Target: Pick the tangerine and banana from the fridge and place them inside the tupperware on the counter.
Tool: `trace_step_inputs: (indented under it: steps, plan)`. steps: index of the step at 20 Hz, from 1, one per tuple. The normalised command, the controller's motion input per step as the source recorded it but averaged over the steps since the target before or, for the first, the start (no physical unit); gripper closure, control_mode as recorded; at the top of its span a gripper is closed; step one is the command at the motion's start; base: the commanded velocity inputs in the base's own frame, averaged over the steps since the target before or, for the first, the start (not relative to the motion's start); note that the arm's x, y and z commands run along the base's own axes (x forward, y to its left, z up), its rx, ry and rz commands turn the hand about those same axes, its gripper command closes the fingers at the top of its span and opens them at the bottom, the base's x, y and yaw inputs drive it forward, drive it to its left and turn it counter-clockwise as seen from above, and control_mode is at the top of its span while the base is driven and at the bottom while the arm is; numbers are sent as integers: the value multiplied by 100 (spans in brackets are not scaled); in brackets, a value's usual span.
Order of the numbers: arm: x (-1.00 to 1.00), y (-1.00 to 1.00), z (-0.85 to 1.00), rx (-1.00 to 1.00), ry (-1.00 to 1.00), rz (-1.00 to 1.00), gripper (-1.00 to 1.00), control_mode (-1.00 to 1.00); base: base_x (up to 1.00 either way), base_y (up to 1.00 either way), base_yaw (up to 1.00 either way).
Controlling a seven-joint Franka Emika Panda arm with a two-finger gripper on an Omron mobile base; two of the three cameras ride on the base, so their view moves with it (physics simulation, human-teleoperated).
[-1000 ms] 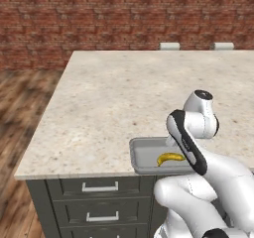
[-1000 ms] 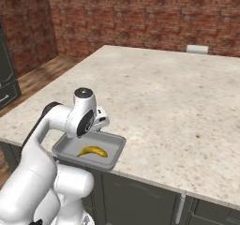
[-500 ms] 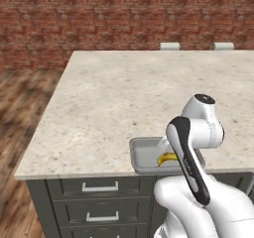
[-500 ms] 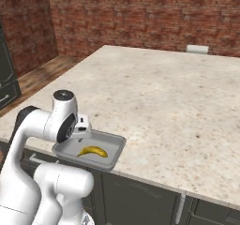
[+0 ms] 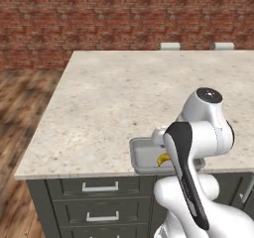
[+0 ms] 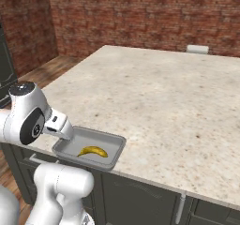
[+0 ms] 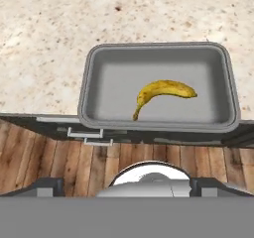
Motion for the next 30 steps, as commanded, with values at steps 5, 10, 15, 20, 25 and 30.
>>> trace_step_inputs:
  steps: [5,10,15,20,25,30]
  plan:
    - [-25,3,11,0,0,-33,-100,-100,0,0,0]
    - [-29,2,-1,0,-3,-3,-100,-100,0,0,0]
    - [-9,5,-2,0,-1,0,-100,100,-41,56,25]
    - [0,0,0,0,0,0,-100,100,-35,100,51]
    - [0,0,0,0,0,0,-100,100,-13,100,46]
    - [0,0,0,0,0,0,-100,100,22,76,5]
